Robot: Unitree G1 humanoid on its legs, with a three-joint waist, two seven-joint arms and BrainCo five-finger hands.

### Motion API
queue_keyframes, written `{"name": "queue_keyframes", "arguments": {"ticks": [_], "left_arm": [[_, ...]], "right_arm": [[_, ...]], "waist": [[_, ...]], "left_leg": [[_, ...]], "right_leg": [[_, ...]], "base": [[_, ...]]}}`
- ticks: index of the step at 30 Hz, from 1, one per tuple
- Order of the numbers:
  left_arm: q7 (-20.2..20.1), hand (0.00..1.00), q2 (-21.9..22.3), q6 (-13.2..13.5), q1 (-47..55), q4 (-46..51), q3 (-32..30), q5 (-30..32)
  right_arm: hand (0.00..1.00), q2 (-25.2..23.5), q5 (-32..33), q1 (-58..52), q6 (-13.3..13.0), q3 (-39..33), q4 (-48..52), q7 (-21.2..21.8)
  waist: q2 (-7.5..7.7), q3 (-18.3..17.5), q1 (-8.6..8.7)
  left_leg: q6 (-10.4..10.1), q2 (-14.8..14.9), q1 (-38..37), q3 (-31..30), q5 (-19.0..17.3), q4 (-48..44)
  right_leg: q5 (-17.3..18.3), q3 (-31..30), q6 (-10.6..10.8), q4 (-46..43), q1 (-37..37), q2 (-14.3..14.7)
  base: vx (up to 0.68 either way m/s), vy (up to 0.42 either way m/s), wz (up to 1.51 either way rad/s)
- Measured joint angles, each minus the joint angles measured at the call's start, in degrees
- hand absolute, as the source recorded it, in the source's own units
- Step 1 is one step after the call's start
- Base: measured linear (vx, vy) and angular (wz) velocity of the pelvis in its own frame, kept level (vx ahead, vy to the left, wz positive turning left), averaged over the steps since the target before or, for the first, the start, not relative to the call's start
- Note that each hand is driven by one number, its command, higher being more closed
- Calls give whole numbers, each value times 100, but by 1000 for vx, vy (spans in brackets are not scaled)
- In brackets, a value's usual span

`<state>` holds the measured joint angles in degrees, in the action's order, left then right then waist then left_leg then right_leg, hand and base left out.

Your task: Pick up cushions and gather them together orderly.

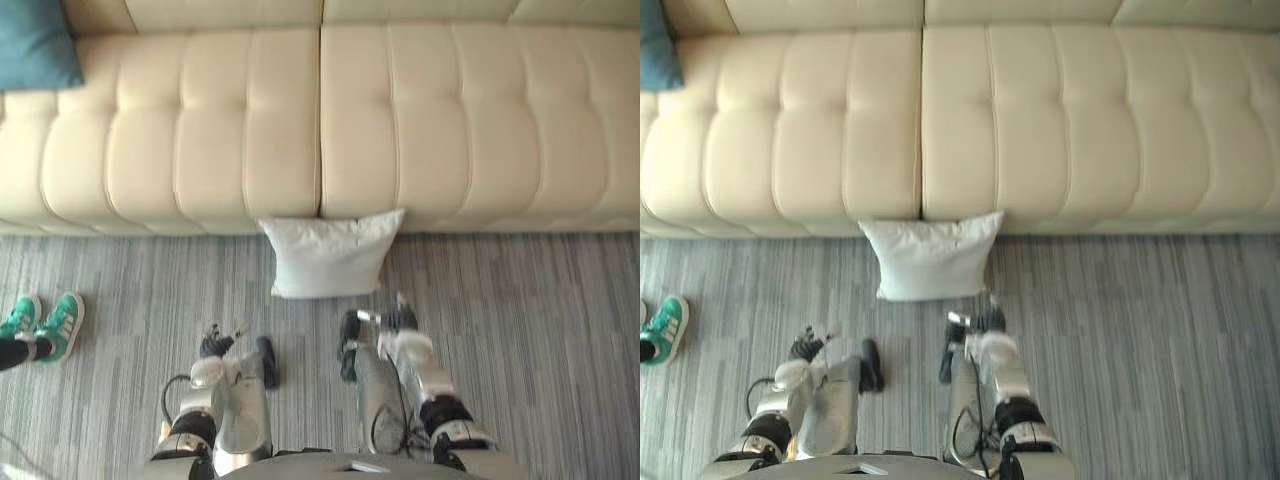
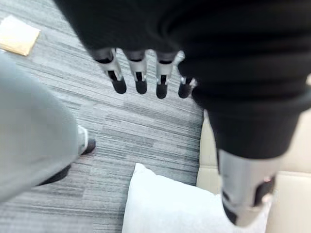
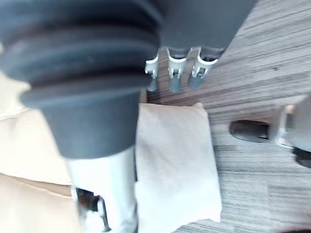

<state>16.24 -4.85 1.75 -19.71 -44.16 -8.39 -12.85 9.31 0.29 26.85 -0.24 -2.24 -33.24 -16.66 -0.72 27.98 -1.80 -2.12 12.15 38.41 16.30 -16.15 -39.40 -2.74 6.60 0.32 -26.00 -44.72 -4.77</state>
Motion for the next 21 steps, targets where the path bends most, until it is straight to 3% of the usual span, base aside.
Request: {"name": "queue_keyframes", "arguments": {"ticks": [5,11,13,21], "left_arm": [[133,0,-116,70,-618,277,-70,-351],[243,0,-402,97,-1152,808,-165,-746],[315,0,-579,117,-1278,1090,-166,-836],[752,0,-1077,202,-1859,1898,-139,-827]], "right_arm": [[0,361,-85,907,51,120,88,-142],[0,941,-304,2046,74,397,154,-169],[0,1063,-299,2322,70,397,387,-354],[0,1208,-235,2848,61,362,1097,-943]], "waist": [[-8,296,1],[-31,365,-62],[-31,365,-86],[-32,367,-41]], "left_leg": [[65,116,1318,-3,29,-629],[97,279,2920,-283,-193,-1860],[141,289,3406,-368,-244,-2178],[256,264,4503,-374,-20,-2347]], "right_leg": [[-25,-126,-66,-668,-1400,-7],[320,-114,-133,-2037,-3027,-114],[377,-126,-95,-2332,-3493,-142],[181,-196,85,-2419,-4548,-202]], "base": [[-99,-23,-4],[-52,-34,12],[-113,-47,13],[-115,-31,10]]}}
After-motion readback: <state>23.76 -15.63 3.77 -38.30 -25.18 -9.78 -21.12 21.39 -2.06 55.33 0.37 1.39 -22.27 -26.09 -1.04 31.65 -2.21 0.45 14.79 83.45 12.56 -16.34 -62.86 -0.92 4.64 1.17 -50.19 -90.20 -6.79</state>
